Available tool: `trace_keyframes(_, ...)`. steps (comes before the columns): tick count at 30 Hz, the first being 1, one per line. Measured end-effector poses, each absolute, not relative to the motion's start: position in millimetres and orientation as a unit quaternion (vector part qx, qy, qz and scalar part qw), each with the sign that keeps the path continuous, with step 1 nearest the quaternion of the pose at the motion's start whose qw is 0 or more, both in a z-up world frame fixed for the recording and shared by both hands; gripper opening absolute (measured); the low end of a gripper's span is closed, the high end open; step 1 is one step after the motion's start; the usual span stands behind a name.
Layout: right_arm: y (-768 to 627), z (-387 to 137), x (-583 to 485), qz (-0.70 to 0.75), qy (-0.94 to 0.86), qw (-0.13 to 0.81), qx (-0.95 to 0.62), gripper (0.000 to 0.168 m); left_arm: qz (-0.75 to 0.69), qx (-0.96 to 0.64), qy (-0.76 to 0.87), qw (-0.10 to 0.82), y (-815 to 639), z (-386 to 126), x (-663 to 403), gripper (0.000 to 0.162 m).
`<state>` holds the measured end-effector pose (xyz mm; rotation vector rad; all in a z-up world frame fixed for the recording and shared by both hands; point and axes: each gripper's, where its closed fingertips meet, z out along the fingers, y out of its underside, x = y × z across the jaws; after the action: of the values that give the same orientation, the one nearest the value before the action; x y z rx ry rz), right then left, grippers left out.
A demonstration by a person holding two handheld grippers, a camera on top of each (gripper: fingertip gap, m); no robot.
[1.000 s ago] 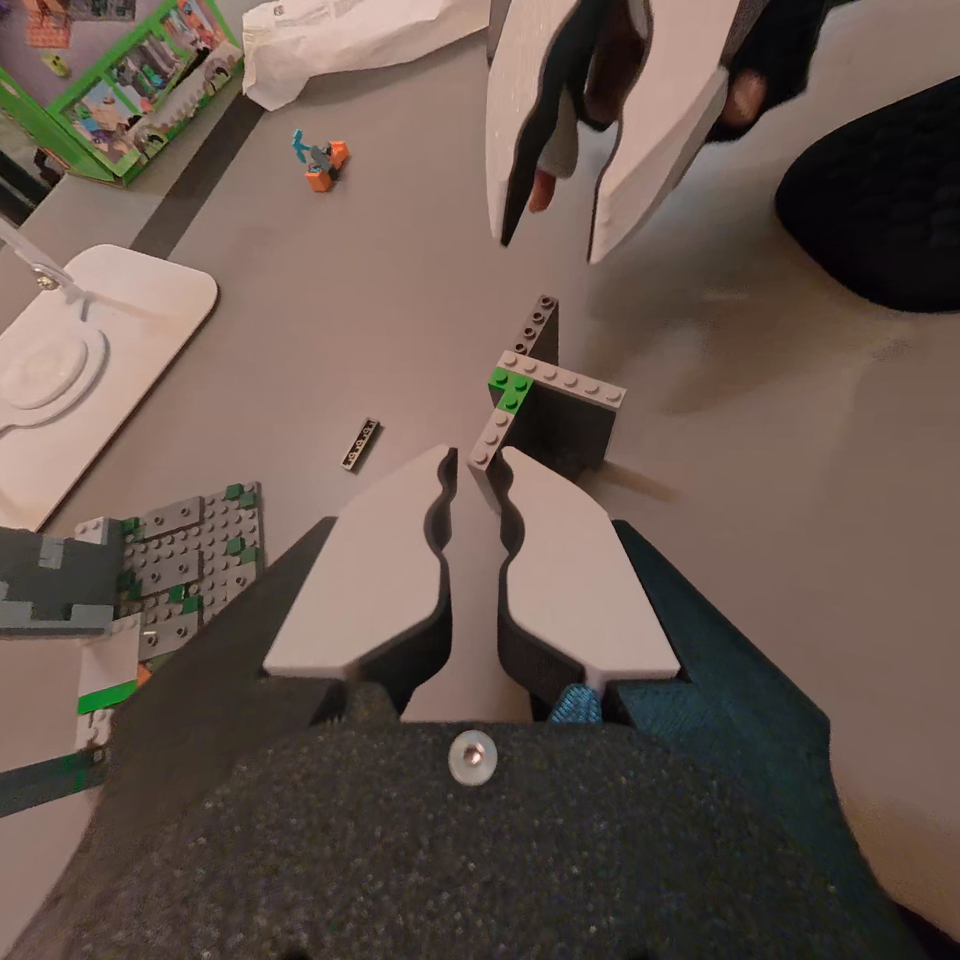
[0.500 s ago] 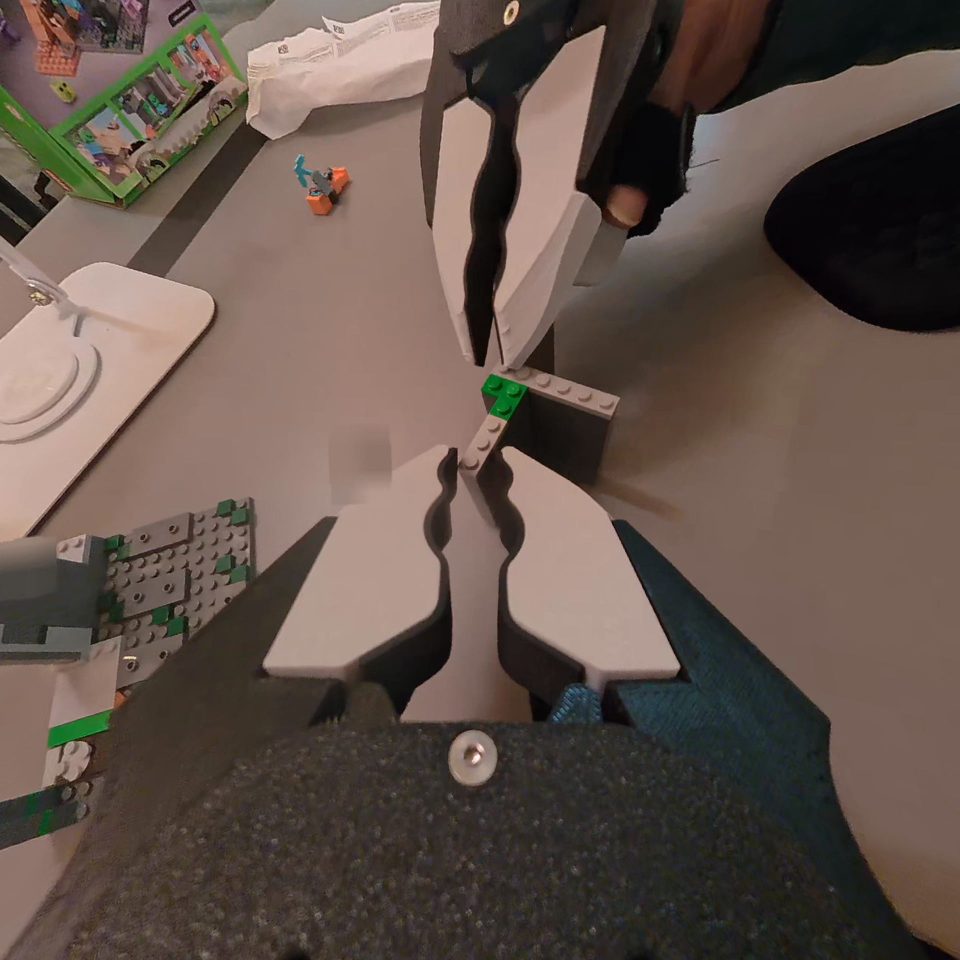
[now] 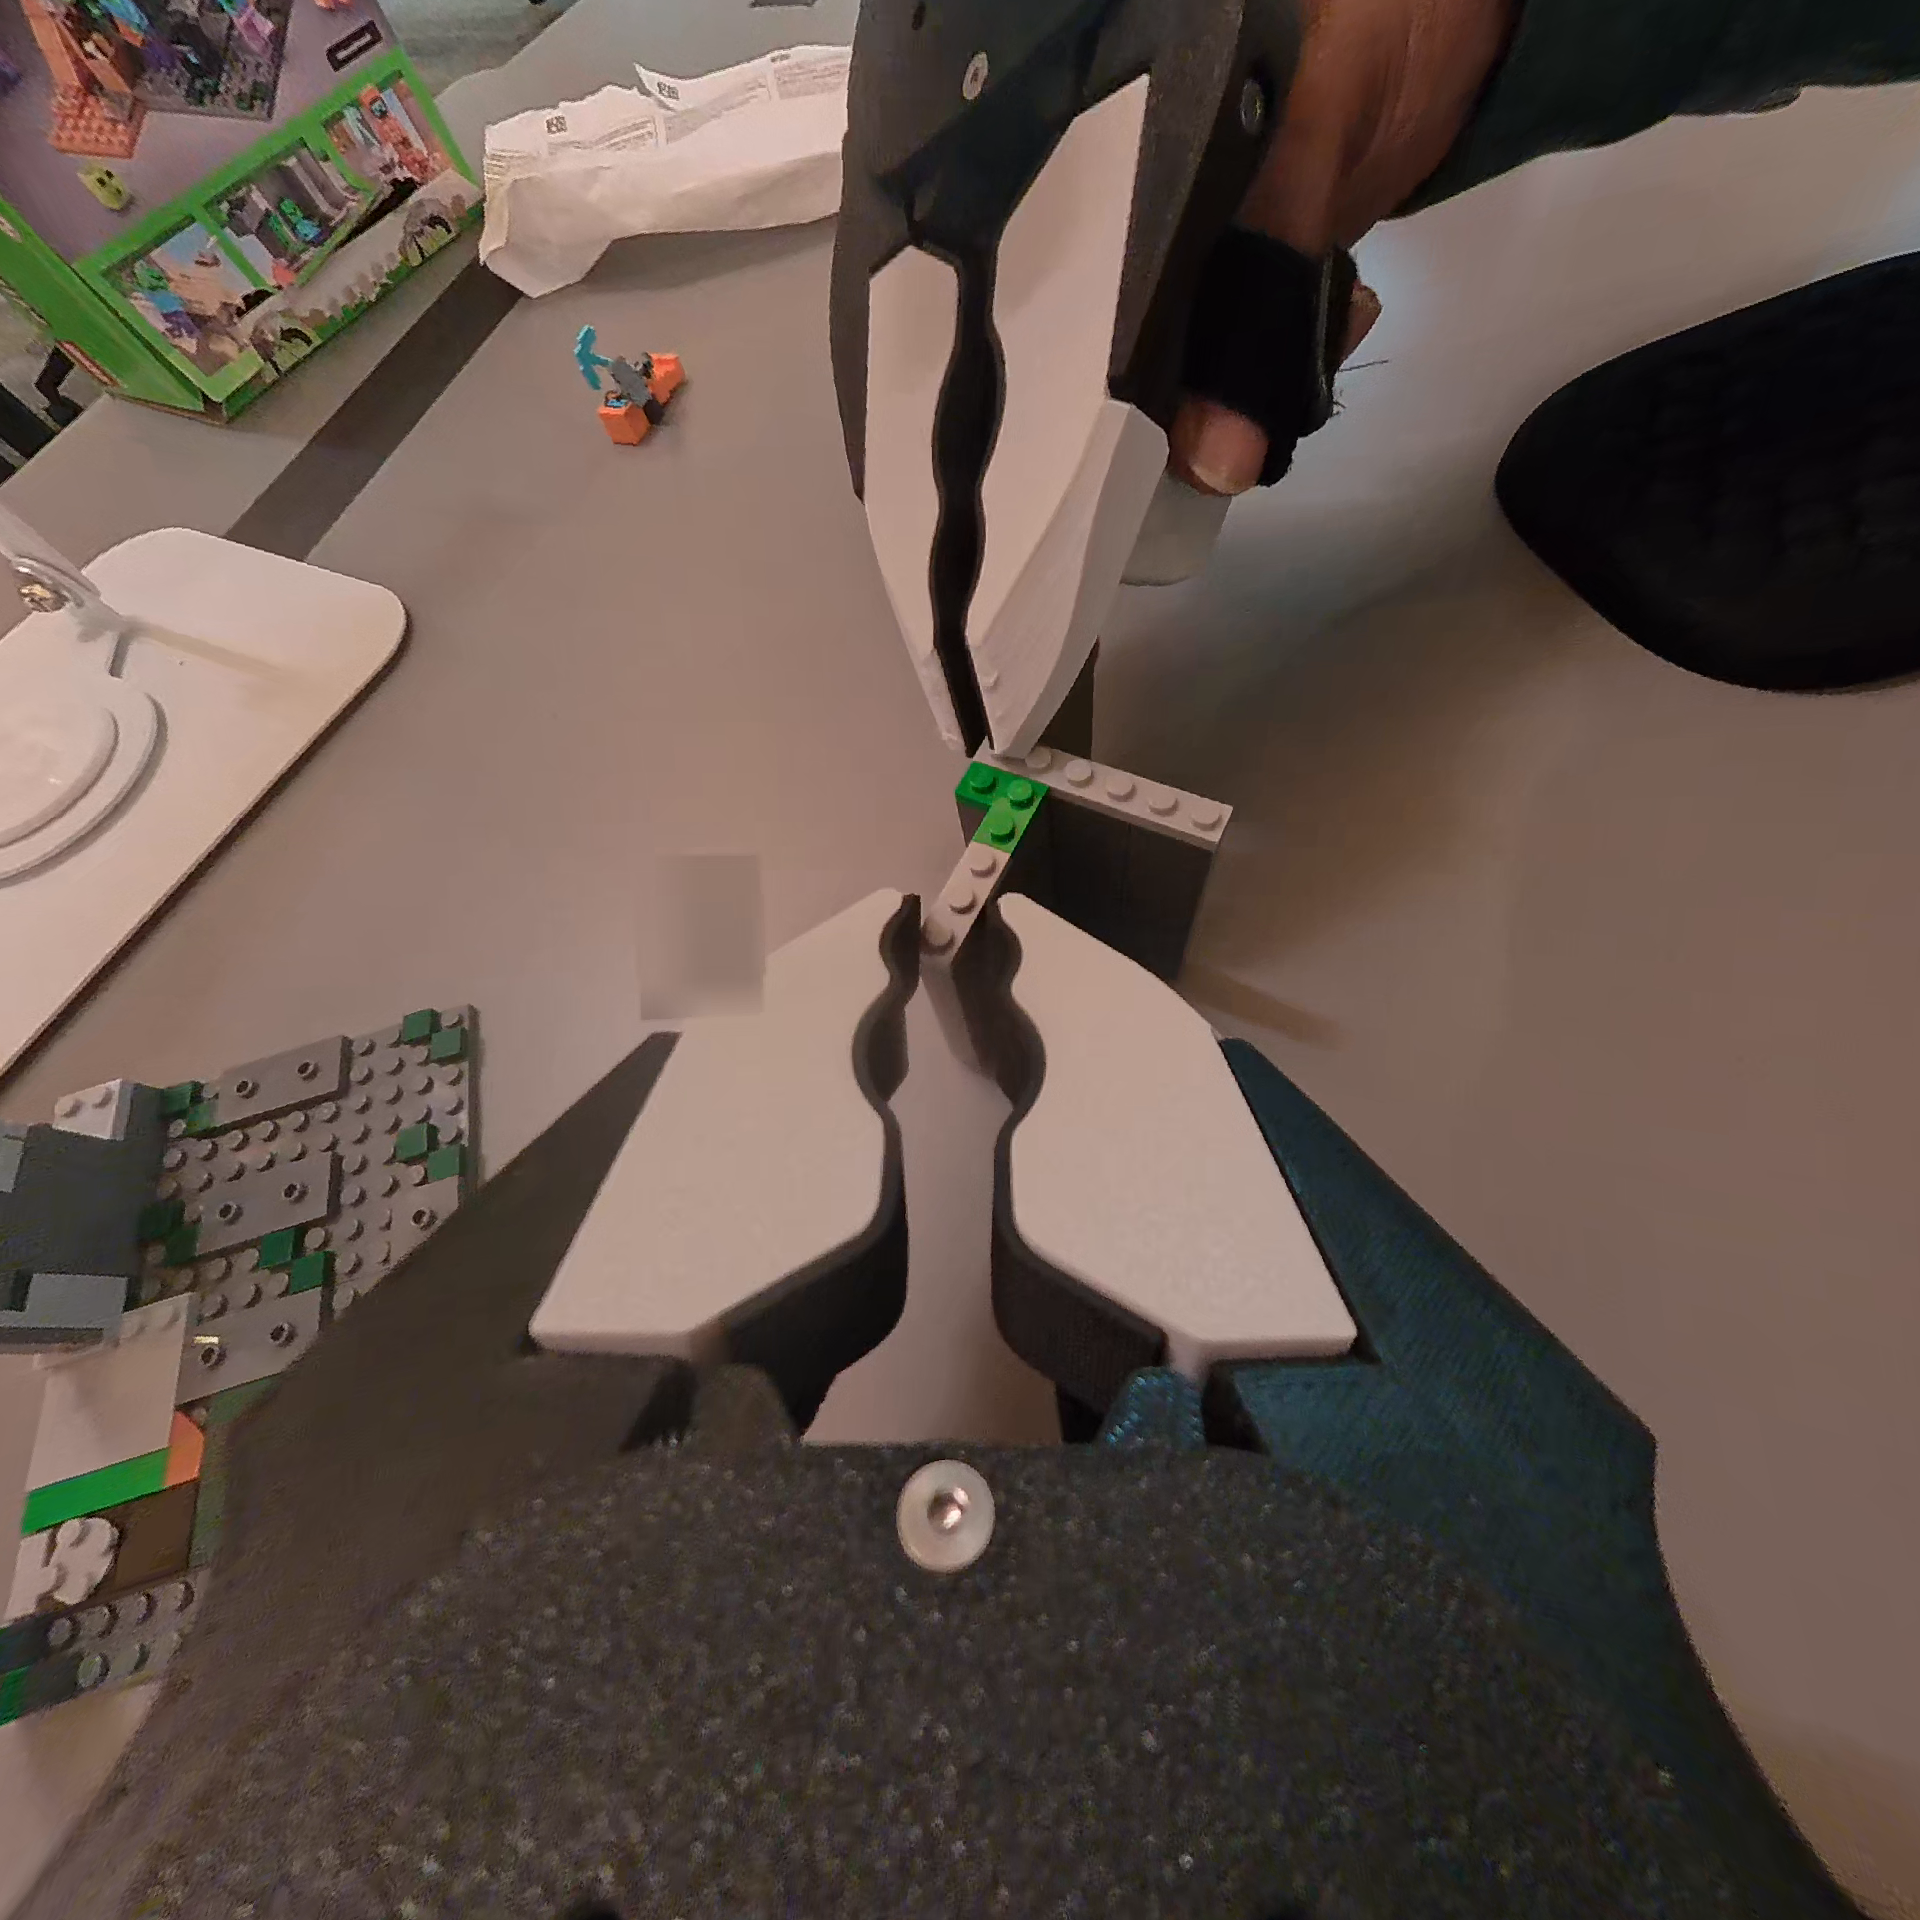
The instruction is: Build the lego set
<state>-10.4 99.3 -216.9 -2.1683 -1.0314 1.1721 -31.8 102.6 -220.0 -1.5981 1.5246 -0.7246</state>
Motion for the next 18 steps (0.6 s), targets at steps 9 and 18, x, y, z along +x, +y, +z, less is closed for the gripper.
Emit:
trace_keyframes(9, 100, -217, 22, 0.314, -0.459, 0.381, -0.739, 0.029, -0.293, -0.616, 0.597, 0.422, 110, -219, -35, 0.011)
trace_keyframes(18, 103, -237, 15, 0.269, -0.462, 0.414, -0.737, 0.010, -0.262, -0.617, 0.593, 0.447, 122, -219, -40, 0.013)
